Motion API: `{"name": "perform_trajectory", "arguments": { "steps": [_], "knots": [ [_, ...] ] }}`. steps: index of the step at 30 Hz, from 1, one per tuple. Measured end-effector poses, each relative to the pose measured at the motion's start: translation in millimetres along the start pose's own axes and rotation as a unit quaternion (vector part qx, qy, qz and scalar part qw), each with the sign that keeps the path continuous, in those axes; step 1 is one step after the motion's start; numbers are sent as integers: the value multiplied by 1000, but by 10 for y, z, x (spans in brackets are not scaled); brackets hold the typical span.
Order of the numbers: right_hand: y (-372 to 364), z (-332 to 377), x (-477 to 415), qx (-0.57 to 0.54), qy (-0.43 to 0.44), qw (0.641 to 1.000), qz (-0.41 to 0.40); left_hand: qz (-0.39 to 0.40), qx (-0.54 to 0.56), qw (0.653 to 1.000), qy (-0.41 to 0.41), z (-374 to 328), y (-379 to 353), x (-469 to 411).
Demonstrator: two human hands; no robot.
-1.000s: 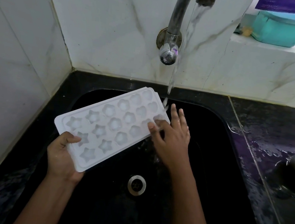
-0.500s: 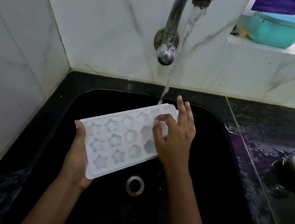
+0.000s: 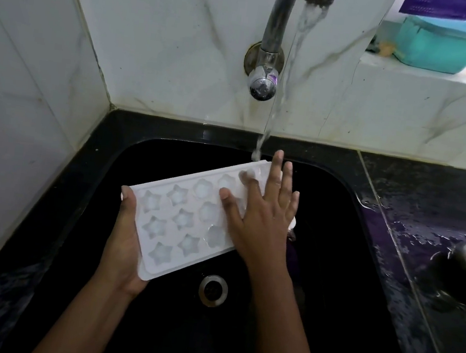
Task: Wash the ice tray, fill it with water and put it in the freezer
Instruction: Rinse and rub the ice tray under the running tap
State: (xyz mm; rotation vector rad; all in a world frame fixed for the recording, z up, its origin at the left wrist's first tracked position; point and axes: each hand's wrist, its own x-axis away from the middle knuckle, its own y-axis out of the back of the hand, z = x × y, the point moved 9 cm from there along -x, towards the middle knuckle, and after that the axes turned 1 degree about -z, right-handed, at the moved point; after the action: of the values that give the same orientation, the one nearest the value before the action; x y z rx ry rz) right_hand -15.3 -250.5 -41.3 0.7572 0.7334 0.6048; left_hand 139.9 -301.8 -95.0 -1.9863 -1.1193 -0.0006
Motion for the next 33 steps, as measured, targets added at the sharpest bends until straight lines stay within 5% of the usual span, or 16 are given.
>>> {"name": "perform_trajectory", "arguments": {
  "steps": [6, 9, 17, 33],
  "knots": [
    [95, -116, -31, 13, -4, 1000, -11, 4, 11, 1000, -26, -89, 6, 10],
    [38, -66, -3, 31, -30, 999, -12, 99, 89, 991, 12, -20, -200, 26],
    [70, -98, -12, 18, -10, 1000, 0, 4, 6, 998, -56, -148, 46, 12],
    [-29, 34, 18, 2, -23, 1000, 8, 43, 47, 998, -9, -31, -99, -18]
  ]
}}
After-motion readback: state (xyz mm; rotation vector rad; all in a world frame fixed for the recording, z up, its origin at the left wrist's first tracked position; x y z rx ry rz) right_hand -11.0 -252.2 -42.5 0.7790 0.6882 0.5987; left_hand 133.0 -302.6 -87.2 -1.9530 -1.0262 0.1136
